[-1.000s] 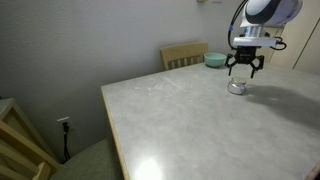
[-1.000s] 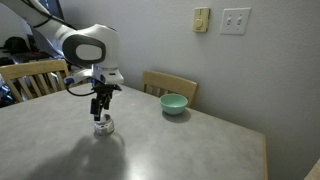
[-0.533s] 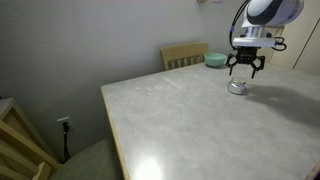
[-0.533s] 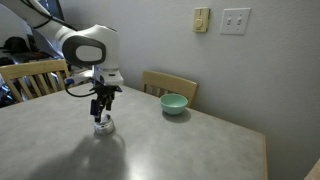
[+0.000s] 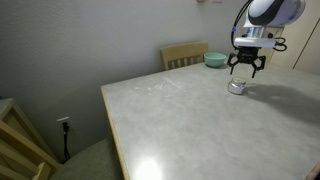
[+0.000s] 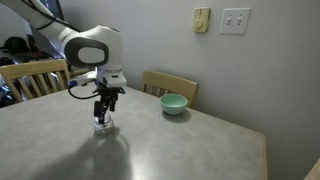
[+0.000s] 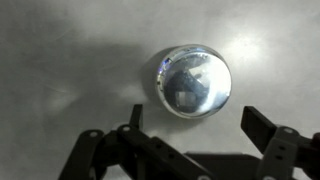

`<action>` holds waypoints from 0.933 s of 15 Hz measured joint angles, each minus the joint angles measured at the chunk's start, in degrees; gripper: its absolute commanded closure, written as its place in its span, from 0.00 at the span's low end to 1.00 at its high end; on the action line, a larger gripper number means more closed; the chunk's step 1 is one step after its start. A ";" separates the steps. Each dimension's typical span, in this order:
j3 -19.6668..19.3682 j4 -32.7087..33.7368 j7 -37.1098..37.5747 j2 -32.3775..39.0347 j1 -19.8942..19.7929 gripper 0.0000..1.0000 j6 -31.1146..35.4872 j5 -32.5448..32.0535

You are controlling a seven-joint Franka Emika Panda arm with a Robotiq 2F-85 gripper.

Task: Put the the silver lid on the table

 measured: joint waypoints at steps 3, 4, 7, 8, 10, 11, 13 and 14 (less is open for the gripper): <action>0.12 0.00 -0.08 0.46 -0.13 0.00 0.03 0.41; 0.18 0.00 -0.16 0.70 -0.20 0.00 0.05 0.74; 0.30 0.05 -0.43 1.75 -0.28 0.00 0.30 1.52; 0.36 0.06 -0.48 2.06 -0.28 0.00 0.38 1.77; 0.57 0.16 -0.49 2.75 -0.28 0.00 0.50 2.09; 0.72 0.21 -0.49 3.13 -0.28 0.00 0.62 2.10; 1.04 0.28 -0.49 3.59 -0.17 0.00 0.81 2.10; 1.20 0.32 -0.48 3.79 -0.08 0.00 0.88 2.10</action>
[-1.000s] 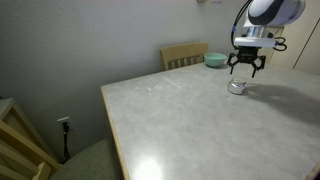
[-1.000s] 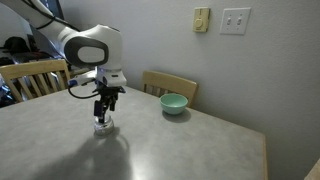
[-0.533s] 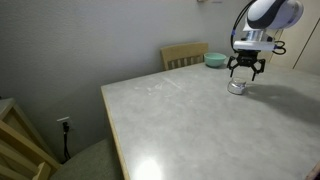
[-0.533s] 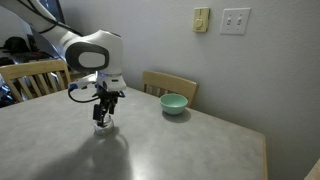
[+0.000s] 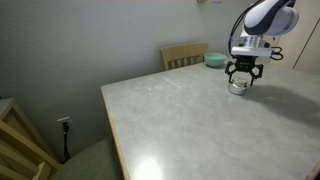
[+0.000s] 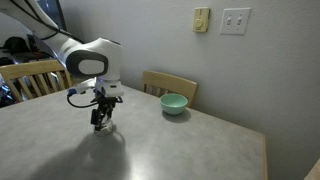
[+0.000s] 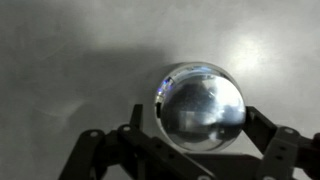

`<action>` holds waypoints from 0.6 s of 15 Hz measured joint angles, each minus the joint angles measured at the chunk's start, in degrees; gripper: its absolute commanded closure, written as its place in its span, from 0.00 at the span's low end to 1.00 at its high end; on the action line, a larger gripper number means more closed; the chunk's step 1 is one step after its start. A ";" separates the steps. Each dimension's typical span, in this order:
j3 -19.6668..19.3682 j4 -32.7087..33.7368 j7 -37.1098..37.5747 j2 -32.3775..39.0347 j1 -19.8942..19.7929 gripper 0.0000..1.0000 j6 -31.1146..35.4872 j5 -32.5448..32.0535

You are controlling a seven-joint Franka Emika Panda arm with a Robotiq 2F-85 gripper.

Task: Put the the silver lid on the table

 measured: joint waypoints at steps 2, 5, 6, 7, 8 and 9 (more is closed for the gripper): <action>0.29 0.10 0.01 0.51 0.24 0.00 0.23 0.00; 0.52 0.11 0.10 0.88 0.65 0.00 0.77 -0.04; 0.52 0.11 0.15 0.88 0.80 0.00 0.96 -0.07; 0.52 0.11 0.24 0.88 0.96 0.00 1.18 -0.14; 0.52 0.11 0.41 0.88 1.13 0.00 1.40 -0.28; 0.51 0.11 0.55 0.88 1.31 0.00 1.60 -0.45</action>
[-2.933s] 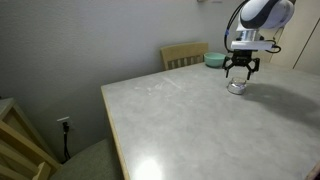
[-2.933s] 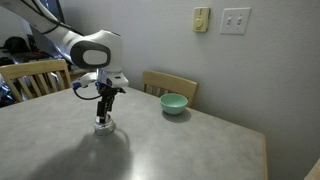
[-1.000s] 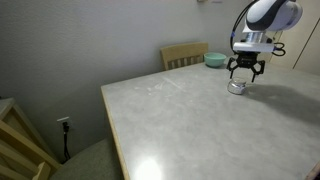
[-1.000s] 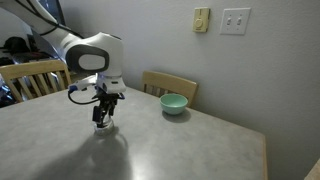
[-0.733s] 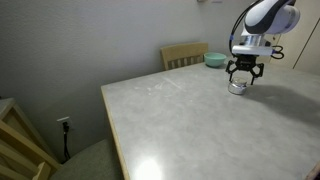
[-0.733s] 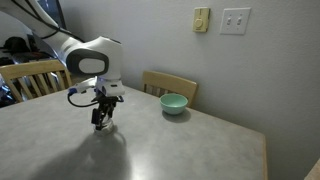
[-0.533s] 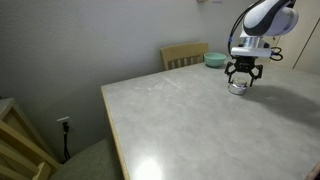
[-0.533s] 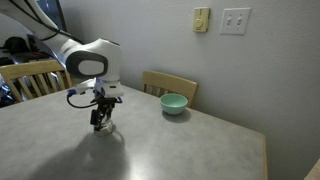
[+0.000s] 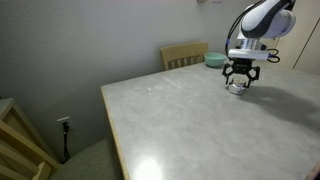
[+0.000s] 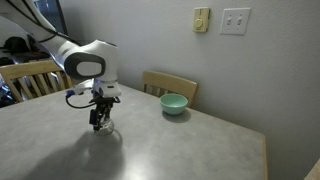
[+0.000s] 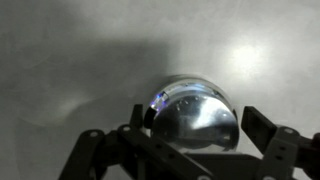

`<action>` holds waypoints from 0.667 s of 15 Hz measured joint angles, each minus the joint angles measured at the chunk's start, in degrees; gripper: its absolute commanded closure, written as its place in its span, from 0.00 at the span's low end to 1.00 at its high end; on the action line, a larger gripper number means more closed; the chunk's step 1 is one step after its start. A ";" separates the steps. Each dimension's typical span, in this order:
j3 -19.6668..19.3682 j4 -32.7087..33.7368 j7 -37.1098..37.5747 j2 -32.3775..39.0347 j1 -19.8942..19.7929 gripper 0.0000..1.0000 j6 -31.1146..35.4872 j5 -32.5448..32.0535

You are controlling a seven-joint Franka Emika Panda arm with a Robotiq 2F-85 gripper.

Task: Put the the silver lid on the table

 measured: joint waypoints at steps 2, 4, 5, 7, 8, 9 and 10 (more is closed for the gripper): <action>-0.01 0.00 0.38 -0.04 0.34 0.00 0.33 -0.52; -0.03 0.01 0.87 -0.15 0.57 0.00 0.50 -1.05; -0.08 0.01 1.13 -0.25 0.68 0.00 0.52 -1.36; -0.20 0.02 2.18 -0.49 0.90 0.00 0.56 -2.21; -0.24 0.03 2.80 -0.60 1.01 0.00 0.59 -2.68; -0.28 0.06 3.34 -0.68 1.15 0.00 0.64 -3.09; -0.32 0.09 3.78 -0.74 1.27 0.00 0.70 -3.37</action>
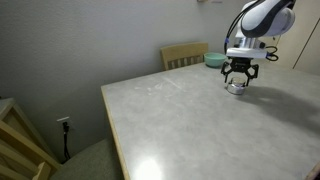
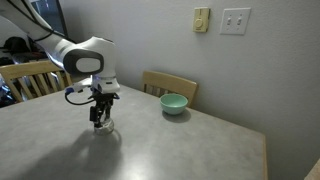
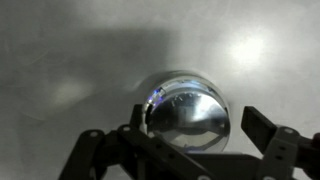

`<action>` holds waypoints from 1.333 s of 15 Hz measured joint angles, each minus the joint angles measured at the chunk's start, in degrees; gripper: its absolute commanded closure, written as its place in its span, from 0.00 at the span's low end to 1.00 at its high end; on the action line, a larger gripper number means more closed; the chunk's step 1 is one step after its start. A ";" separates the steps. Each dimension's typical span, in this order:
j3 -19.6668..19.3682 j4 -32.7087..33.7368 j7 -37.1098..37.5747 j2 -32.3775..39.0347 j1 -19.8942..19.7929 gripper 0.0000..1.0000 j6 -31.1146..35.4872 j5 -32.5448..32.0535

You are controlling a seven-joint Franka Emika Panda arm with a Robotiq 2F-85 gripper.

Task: Put the the silver lid on the table

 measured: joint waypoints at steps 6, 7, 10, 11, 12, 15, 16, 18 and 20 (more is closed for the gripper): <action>-0.15 0.06 2.05 -0.63 0.33 0.00 0.12 -1.46; -0.21 0.05 2.55 -0.89 0.36 0.00 0.12 -1.87; -0.31 0.05 3.60 -1.61 0.38 0.00 0.12 -2.73; -0.34 0.05 3.61 -1.72 0.37 0.00 0.12 -2.75; -0.36 0.05 3.61 -1.79 0.37 0.00 0.12 -2.75; -0.41 0.05 3.61 -1.87 0.34 0.00 0.12 -2.75; -0.42 0.05 3.61 -1.89 0.33 0.00 0.12 -2.75; -0.42 0.05 3.61 -1.89 0.27 0.00 0.12 -2.74; -0.42 0.05 3.61 -1.89 0.14 0.00 0.13 -2.71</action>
